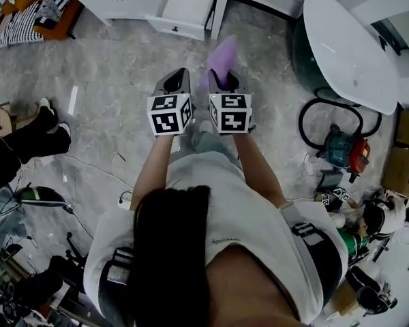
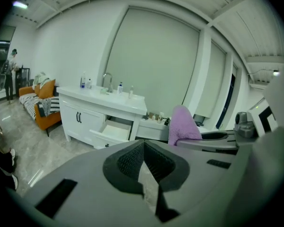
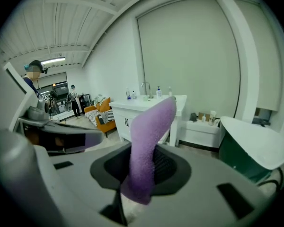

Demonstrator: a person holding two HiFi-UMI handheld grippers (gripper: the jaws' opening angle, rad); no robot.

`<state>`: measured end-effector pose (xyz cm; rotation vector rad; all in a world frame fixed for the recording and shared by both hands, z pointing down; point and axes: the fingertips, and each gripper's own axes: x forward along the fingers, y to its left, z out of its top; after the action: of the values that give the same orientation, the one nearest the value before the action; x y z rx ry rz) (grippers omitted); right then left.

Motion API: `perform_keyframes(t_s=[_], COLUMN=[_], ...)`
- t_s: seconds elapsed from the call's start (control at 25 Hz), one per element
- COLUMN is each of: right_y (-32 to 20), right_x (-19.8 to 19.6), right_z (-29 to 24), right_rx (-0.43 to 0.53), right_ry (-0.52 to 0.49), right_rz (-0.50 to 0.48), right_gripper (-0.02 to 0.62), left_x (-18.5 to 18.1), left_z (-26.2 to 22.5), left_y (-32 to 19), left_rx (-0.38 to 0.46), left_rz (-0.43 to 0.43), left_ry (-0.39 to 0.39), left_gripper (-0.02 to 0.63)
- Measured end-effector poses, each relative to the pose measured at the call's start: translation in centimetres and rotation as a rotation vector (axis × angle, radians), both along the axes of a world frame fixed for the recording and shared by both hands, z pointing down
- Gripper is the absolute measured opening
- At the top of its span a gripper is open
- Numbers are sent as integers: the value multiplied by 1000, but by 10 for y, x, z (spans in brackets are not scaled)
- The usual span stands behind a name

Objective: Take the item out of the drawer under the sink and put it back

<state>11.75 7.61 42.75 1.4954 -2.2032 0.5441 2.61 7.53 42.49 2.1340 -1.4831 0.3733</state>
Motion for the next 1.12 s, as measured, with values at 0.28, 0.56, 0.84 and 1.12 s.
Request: perform_keyframes(t_s=[0.28,0.56,0.84,1.12], right_y=[-27,-39,-46,-58], right_x=[13,17,18,19], right_z=[3,2,-2,0], right_rx=[-20,-4,12,14], right_ry=[6,12,16,25], right_rz=[-31,-44,-51,-48], right_gripper=[114,114,114,114], left_x=[24,25,28,23], left_z=[-5,-2,-6,-1], left_y=[-27,-38,-50,-65], left_rx=[9,14,40,41], left_rz=[-4,-26,-28,-25], left_ry=[-14,-3,-7,-23], left_gripper=[3,3,3,3])
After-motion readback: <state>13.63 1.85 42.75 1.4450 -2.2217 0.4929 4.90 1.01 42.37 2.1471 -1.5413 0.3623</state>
